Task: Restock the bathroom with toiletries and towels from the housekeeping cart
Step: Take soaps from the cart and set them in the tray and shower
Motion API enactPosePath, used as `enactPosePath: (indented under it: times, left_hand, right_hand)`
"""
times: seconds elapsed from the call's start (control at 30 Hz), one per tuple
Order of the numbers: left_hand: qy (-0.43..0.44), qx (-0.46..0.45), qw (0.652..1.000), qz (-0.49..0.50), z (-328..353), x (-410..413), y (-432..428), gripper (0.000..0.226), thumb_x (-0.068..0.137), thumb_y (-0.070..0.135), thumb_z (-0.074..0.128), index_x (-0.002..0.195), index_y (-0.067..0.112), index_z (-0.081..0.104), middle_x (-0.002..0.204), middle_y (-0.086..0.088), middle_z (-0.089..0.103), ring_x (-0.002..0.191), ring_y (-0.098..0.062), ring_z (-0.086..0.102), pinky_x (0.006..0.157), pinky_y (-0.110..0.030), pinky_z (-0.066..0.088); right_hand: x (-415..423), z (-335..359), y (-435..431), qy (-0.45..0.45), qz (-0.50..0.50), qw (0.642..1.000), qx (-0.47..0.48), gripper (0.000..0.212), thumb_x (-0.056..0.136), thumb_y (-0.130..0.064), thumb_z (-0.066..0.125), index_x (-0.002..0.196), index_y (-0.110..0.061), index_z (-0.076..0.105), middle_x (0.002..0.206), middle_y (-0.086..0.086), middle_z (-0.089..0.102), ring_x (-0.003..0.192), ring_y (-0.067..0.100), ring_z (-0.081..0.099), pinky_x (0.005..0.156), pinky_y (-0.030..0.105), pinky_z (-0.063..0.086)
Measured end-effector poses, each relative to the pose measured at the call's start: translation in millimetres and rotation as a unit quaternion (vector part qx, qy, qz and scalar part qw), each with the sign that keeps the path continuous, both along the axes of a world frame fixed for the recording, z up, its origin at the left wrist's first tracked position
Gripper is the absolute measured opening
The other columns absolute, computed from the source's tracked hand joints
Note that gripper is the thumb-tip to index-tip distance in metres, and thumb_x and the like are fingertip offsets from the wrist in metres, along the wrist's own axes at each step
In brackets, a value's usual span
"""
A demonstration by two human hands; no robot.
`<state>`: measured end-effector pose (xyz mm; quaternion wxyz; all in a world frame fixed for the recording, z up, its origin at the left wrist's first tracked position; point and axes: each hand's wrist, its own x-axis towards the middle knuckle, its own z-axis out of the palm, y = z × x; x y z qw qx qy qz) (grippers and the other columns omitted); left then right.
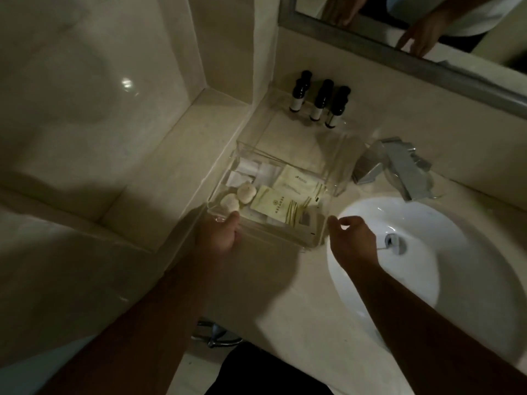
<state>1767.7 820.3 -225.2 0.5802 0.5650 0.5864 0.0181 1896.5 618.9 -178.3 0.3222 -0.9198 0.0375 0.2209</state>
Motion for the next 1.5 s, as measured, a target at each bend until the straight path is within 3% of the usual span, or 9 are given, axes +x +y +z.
enactPosePath:
  times: [0.1,0.23,0.37,0.67,0.77,1.1,1.27,1.37,1.5]
  left_hand:
    - [-0.025,-0.075,0.997,0.023,-12.7,4.7,5.9,0.029,0.095,0.034,0.065,0.094,0.005,0.068,0.090,-0.011,0.075,0.084,-0.020,0.073,0.081,-0.036,0.061]
    - [-0.047,-0.155,0.985,0.066,-17.7,8.7,10.3,0.028,0.094,0.024,0.064,0.105,-0.002,0.063,0.099,-0.012,0.072,0.082,-0.016,0.071,0.068,-0.026,0.058]
    - [-0.051,-0.160,0.983,0.079,-11.0,11.5,6.8,0.027,0.093,0.016,0.063,0.107,-0.006,0.061,0.097,-0.017,0.067,0.069,-0.017,0.063,0.065,-0.030,0.048]
    - [-0.091,-0.155,0.977,0.117,1.3,19.3,1.6,0.034,0.088,0.014,0.073,0.119,0.005,0.062,0.107,-0.013,0.072,0.096,-0.019,0.073,0.080,-0.035,0.063]
    - [-0.091,-0.177,0.971,0.128,3.8,26.1,2.8,0.036,0.087,0.012,0.073,0.121,0.007,0.062,0.112,-0.013,0.070,0.099,-0.019,0.072,0.069,-0.027,0.062]
    - [-0.128,-0.179,0.965,0.143,9.3,35.0,3.2,0.029,0.091,0.022,0.070,0.114,0.008,0.063,0.109,-0.011,0.070,0.092,-0.018,0.073,0.082,-0.032,0.062]
    - [-0.121,-0.177,0.965,0.147,17.6,36.5,-1.3,0.025,0.094,0.020,0.066,0.116,0.009,0.062,0.112,-0.008,0.064,0.102,-0.018,0.067,0.085,-0.032,0.061]
    - [-0.146,-0.182,0.954,0.187,19.4,39.4,-6.0,0.024,0.096,0.017,0.062,0.120,0.011,0.061,0.113,-0.005,0.062,0.104,-0.015,0.064,0.089,-0.031,0.059]
    - [-0.195,-0.198,0.932,0.231,16.7,36.6,-10.4,0.019,0.095,0.008,0.061,0.113,0.012,0.061,0.105,0.001,0.060,0.093,-0.010,0.060,0.077,-0.020,0.057]
  right_hand:
    - [-1.1,-13.6,-3.1,0.128,-0.027,0.989,0.065,0.043,0.096,-0.038,0.059,0.124,-0.005,0.059,0.092,0.011,0.073,0.073,0.026,0.075,0.065,0.037,0.063]
    - [-7.9,-20.9,0.9,0.229,-0.068,0.958,0.155,0.034,0.096,-0.019,0.064,0.127,-0.006,0.058,0.097,0.019,0.072,0.075,0.031,0.075,0.065,0.039,0.063]
    - [-9.7,-27.0,2.4,0.224,-0.079,0.958,0.162,0.024,0.092,-0.005,0.067,0.115,-0.009,0.060,0.108,0.019,0.068,0.078,0.032,0.075,0.072,0.044,0.063]
    - [-8.0,-22.2,0.4,0.202,-0.094,0.957,0.188,0.013,0.092,0.000,0.065,0.099,-0.009,0.059,0.103,0.021,0.067,0.072,0.033,0.074,0.069,0.046,0.063]
    - [-5.4,-21.6,-0.9,0.196,-0.091,0.958,0.187,0.015,0.092,0.001,0.064,0.104,-0.008,0.062,0.101,0.022,0.069,0.071,0.030,0.074,0.067,0.043,0.064]
    - [-2.4,-15.9,1.6,0.211,-0.106,0.943,0.233,0.030,0.097,-0.018,0.059,0.121,-0.002,0.065,0.093,0.017,0.071,0.074,0.030,0.073,0.067,0.039,0.062]
    - [1.4,-6.4,6.8,-0.067,0.067,0.995,-0.023,0.050,0.097,-0.045,0.058,0.132,-0.011,0.053,0.120,0.011,0.064,0.098,0.021,0.063,0.075,0.026,0.045]
    - [4.2,-9.2,8.8,-0.263,0.258,0.928,-0.050,0.044,0.095,-0.043,0.053,0.127,-0.013,0.058,0.127,0.011,0.060,0.111,0.029,0.055,0.085,0.034,0.048]
    - [11.2,-17.7,10.9,-0.232,0.402,0.878,-0.116,0.058,0.097,-0.053,0.035,0.145,-0.022,0.045,0.151,0.003,0.044,0.133,0.030,0.041,0.099,0.045,0.044]
